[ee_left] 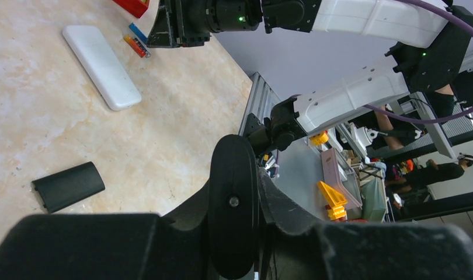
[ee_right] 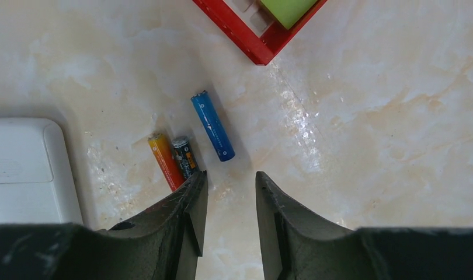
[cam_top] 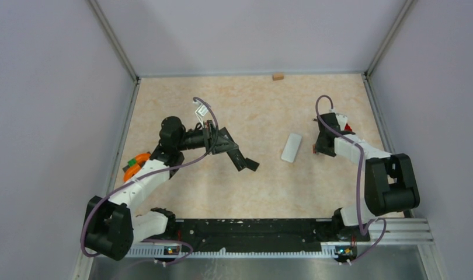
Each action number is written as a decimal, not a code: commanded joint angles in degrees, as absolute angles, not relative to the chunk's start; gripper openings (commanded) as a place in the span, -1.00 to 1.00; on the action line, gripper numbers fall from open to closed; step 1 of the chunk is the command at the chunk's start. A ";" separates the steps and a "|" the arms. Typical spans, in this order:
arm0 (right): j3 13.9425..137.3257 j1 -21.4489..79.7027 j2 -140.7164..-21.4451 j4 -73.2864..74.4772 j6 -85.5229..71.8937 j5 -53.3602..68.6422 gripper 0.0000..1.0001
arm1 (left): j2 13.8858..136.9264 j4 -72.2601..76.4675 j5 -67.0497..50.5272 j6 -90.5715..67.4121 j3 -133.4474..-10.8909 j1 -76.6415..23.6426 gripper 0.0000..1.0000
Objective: Load the batteries into the remote control
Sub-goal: Pick up the battery from the center of the board.
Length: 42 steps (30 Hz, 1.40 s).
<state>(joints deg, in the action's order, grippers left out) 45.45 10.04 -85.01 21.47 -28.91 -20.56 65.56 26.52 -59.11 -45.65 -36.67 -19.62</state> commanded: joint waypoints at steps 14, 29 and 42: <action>50.00 7.01 -90.54 15.84 -21.82 -17.69 -0.33 | 66.00 27.08 -59.27 -43.76 -39.76 -19.95 -1.00; 50.20 4.55 -91.78 16.30 -23.94 -11.92 -0.94 | 68.45 20.32 -54.51 -42.90 -41.68 -20.19 -1.00; 45.68 4.97 -70.89 12.38 -22.98 16.89 -0.95 | 83.25 16.36 -50.36 -47.76 -46.47 -23.26 -1.00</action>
<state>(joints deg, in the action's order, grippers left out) 48.64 4.99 -79.18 16.80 -23.77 -0.47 79.61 17.28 -51.37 -46.59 -42.19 -22.04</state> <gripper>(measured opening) 0.090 0.237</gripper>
